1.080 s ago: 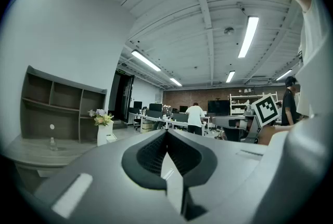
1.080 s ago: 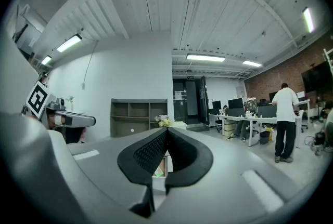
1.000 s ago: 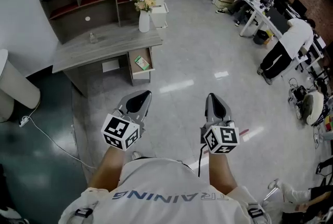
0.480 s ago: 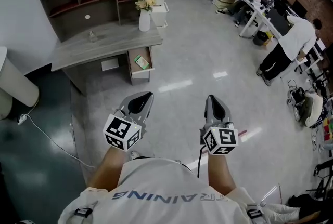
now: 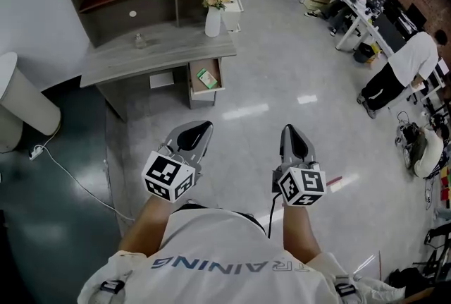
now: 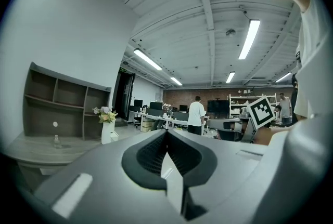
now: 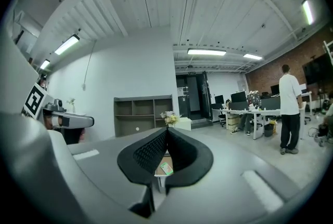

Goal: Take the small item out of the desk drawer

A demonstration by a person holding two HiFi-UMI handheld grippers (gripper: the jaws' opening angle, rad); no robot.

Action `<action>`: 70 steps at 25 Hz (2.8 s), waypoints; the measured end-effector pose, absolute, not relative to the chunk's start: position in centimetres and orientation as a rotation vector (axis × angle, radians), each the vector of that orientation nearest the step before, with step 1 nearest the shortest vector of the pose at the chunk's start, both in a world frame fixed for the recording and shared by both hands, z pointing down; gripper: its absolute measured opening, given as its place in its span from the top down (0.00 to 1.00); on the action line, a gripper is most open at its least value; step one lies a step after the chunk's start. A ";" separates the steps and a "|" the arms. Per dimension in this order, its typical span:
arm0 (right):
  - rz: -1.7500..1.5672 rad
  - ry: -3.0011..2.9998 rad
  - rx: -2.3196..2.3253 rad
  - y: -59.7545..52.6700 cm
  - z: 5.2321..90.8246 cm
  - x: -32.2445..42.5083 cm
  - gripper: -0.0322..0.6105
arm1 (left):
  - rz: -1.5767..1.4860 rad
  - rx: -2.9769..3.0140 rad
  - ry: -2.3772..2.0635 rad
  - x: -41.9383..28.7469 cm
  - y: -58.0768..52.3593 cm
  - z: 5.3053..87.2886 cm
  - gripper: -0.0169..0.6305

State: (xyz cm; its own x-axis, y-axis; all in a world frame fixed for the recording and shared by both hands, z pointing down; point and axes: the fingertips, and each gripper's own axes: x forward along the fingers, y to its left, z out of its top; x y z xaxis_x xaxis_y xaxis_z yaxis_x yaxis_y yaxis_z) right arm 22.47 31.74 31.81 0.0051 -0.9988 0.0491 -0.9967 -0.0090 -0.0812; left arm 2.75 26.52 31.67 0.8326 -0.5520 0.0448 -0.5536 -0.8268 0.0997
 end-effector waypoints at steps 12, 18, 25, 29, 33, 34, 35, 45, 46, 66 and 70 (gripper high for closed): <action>-0.196 2.240 -2.226 29.4 35.3 14.1 0.92 | 0.091 2.874 -0.892 -5.3 23.4 34.2 0.98; -0.323 2.274 -2.238 26.9 38.8 13.9 0.92 | 0.109 2.871 -0.876 -5.5 22.6 35.5 0.98; -0.249 2.406 -2.141 20.2 38.3 11.6 0.92 | 0.123 2.831 -1.032 -8.5 18.1 35.7 0.98; -0.254 2.434 -2.125 16.9 38.2 12.6 0.92 | 0.105 2.779 -1.094 -8.2 14.7 35.6 0.98; -0.264 2.448 -2.112 13.5 38.1 14.5 0.92 | 0.099 2.755 -1.112 -6.4 11.4 35.6 0.98; -0.266 2.453 -2.107 12.6 38.1 15.1 0.92 | 0.100 2.751 -1.115 -5.8 10.6 35.5 0.98; -0.269 2.457 -2.104 11.8 38.2 15.7 0.92 | 0.102 2.747 -1.120 -5.2 9.8 35.5 0.98; -0.346 2.470 -2.052 4.3 39.8 23.1 0.92 | 0.182 2.713 -1.166 1.8 3.1 36.3 0.98; -0.350 2.472 -2.046 3.5 39.9 23.9 0.92 | 0.191 2.709 -1.174 2.6 2.3 36.4 0.98; -0.469 2.488 -2.154 -7.1 43.7 24.8 0.92 | 0.169 2.656 -1.183 1.6 -10.4 40.0 0.98; -0.417 2.462 -2.211 -9.9 42.6 21.1 0.92 | 0.163 2.688 -1.138 -2.0 -14.3 40.1 0.98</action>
State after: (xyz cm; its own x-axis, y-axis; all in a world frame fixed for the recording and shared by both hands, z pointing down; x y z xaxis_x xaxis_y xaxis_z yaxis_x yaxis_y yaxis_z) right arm 21.10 -9.86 42.62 -0.1106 -0.9455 0.3064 -0.9936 0.0983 -0.0551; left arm -2.04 -14.26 40.05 0.6942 -0.6954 0.1856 -0.7195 -0.6768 0.1556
